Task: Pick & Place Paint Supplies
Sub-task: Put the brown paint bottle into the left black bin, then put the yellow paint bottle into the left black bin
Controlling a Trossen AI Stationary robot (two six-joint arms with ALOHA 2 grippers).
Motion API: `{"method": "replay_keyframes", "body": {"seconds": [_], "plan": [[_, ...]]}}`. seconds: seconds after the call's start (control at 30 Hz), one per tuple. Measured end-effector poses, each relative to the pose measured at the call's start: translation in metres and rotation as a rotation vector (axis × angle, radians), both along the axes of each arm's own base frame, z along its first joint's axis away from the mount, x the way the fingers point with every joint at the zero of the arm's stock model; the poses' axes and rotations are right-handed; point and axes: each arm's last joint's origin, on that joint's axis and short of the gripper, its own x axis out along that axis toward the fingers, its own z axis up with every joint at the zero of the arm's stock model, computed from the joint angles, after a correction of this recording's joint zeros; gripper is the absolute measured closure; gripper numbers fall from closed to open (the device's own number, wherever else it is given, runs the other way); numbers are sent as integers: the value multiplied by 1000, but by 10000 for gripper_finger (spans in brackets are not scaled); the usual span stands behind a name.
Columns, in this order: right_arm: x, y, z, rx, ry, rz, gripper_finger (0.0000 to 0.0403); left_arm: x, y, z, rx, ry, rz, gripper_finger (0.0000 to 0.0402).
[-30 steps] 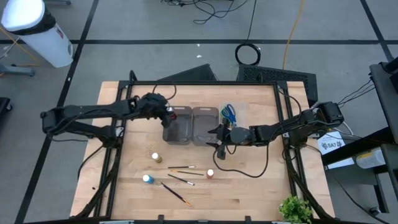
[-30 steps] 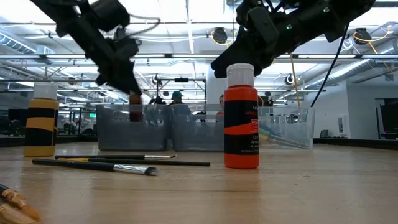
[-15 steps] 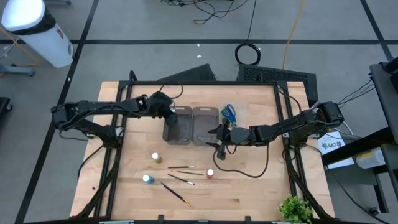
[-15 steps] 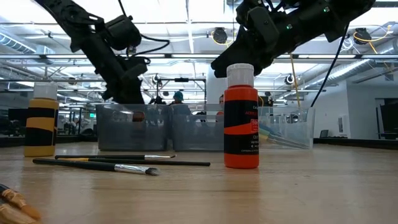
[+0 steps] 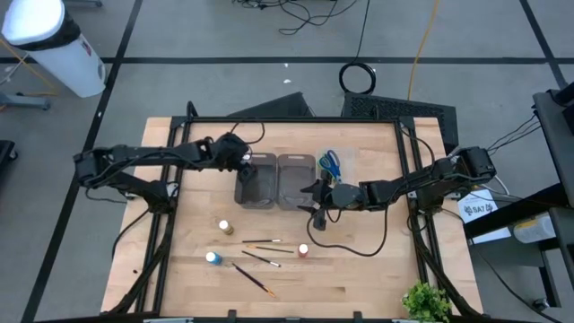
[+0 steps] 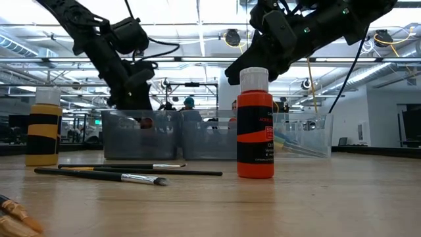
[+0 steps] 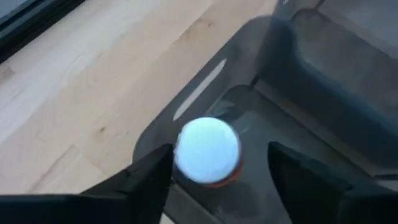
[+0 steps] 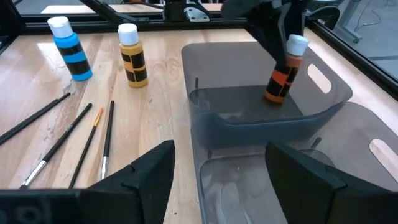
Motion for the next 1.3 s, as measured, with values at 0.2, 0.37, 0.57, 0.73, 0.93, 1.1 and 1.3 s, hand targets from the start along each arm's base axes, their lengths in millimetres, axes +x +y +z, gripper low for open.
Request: {"method": "replay_keyframes", "body": {"seconds": [0.2, 0.37, 0.57, 0.73, 0.93, 1.1, 1.3], "plan": [[0, 0, 0, 0, 1, 0, 165, -4, -2, 14, 27, -60, 0, 82], [0, 0, 0, 0, 1, 0, 165, -9, -4, 22, 42, -80, 6, 72], [0, 0, 0, 0, 1, 0, 165, -22, -16, 34, -23, -101, -36, 72], [0, 0, 0, 8, 0, -3, 165, -39, -49, 56, -57, -161, -160, 80], [0, 0, 0, 23, -3, -10, 165, -50, -108, 61, -79, -127, -369, 100], [0, 0, 1, 28, -13, -12, 165, -59, -142, 53, 10, -24, -479, 114], [1, 0, 2, 30, -22, -13, 165, -69, -161, 50, -10, 10, -523, 127]]}}
